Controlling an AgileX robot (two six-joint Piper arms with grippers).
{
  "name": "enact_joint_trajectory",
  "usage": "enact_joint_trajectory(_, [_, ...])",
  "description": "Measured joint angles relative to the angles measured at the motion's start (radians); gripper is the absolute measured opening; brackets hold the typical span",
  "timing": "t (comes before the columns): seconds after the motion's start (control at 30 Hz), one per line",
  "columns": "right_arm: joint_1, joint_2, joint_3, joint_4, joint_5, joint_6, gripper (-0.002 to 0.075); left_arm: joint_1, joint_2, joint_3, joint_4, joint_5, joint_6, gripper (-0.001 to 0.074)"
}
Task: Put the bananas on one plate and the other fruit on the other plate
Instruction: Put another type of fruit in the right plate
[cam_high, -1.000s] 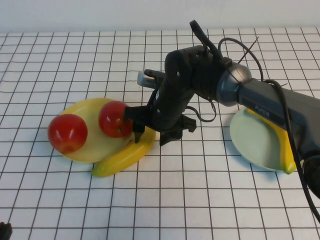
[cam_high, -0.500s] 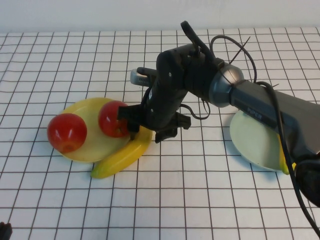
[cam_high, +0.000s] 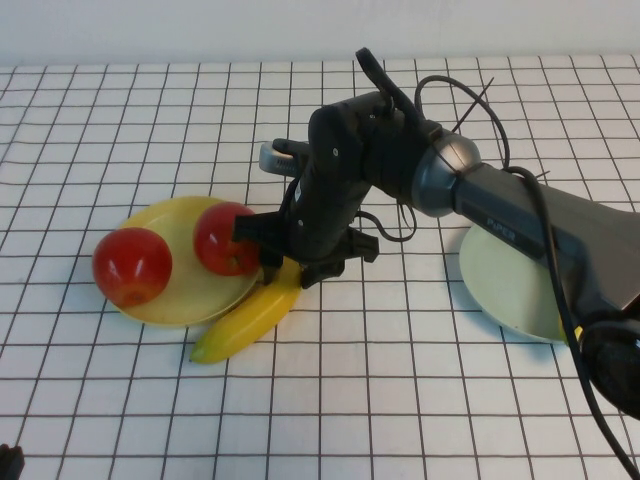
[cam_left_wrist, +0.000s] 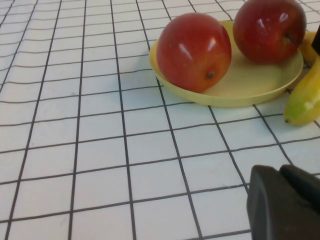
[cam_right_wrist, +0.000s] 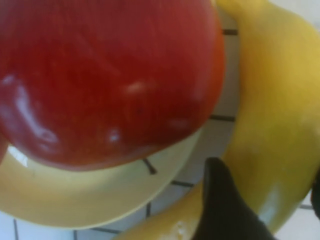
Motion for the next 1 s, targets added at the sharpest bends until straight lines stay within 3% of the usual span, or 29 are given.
enact_joint_trajectory(0.33, [-0.004,0.008,-0.011,0.002,0.043,-0.022,0.0294,0.0,0.0,0.0,0.0,0.0,0.0,0.0001])
enact_joint_trajectory(0.6, [-0.01,0.022,-0.017,0.022,0.053,-0.042,0.0396,0.0,0.0,0.0,0.0,0.0,0.0,0.0001])
enact_joint_trajectory(1.0, [-0.02,0.04,-0.033,0.068,0.05,-0.048,0.0408,0.0,0.0,0.0,0.0,0.0,0.0,0.0001])
